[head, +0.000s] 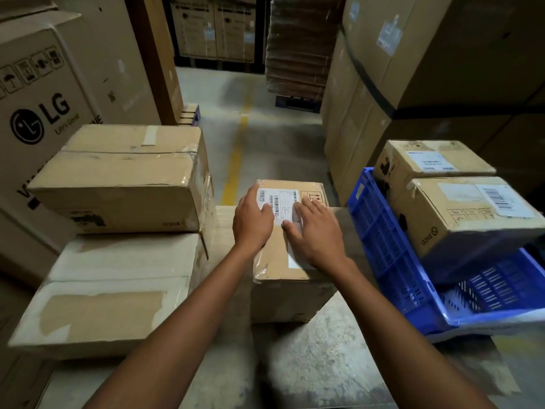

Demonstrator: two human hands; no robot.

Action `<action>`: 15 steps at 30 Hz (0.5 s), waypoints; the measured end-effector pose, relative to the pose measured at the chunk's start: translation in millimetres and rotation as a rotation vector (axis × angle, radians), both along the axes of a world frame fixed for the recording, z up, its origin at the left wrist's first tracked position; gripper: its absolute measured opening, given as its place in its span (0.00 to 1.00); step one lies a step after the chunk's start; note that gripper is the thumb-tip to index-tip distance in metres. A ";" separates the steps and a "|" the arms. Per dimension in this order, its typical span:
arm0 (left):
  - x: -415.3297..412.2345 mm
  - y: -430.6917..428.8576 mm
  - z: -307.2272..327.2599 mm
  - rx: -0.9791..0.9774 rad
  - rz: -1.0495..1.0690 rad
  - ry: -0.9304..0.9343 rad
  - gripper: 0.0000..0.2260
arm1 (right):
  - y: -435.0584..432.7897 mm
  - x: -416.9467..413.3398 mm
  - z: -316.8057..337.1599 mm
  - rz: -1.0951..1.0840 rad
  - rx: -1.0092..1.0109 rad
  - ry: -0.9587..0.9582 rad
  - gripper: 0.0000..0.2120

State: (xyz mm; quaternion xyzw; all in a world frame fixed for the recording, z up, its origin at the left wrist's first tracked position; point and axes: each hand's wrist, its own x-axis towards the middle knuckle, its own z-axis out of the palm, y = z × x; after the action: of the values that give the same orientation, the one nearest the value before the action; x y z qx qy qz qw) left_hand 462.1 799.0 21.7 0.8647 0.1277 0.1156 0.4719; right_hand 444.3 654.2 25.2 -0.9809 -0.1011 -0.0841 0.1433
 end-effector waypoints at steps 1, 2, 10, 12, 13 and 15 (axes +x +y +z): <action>0.5 -2.3 2.0 -0.035 0.001 0.016 0.22 | -3.2 0.3 1.2 -0.007 0.011 -0.010 0.28; 1.3 -4.6 4.0 -0.045 -0.002 0.022 0.21 | -6.2 0.5 2.5 -0.008 0.020 -0.027 0.27; 5.4 -39.5 14.6 -0.131 -0.014 -0.035 0.18 | -46.7 -10.5 4.7 0.046 0.188 -0.159 0.17; 9.0 -55.1 15.4 -0.182 -0.043 -0.066 0.17 | -62.0 -11.4 7.2 0.026 0.230 -0.122 0.19; 10.0 -63.5 16.4 -0.203 -0.054 -0.069 0.17 | -68.8 -11.9 9.5 0.006 0.252 -0.094 0.20; 11.9 -81.7 19.3 -0.220 -0.056 -0.065 0.17 | -80.5 -10.9 14.2 -0.055 0.299 -0.028 0.24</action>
State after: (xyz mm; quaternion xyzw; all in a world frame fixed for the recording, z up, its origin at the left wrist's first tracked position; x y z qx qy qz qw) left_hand 474.0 717.2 41.0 0.8068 0.0999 0.1154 0.5707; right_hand 433.3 573.7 39.3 -0.9498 -0.0624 -0.1156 0.2839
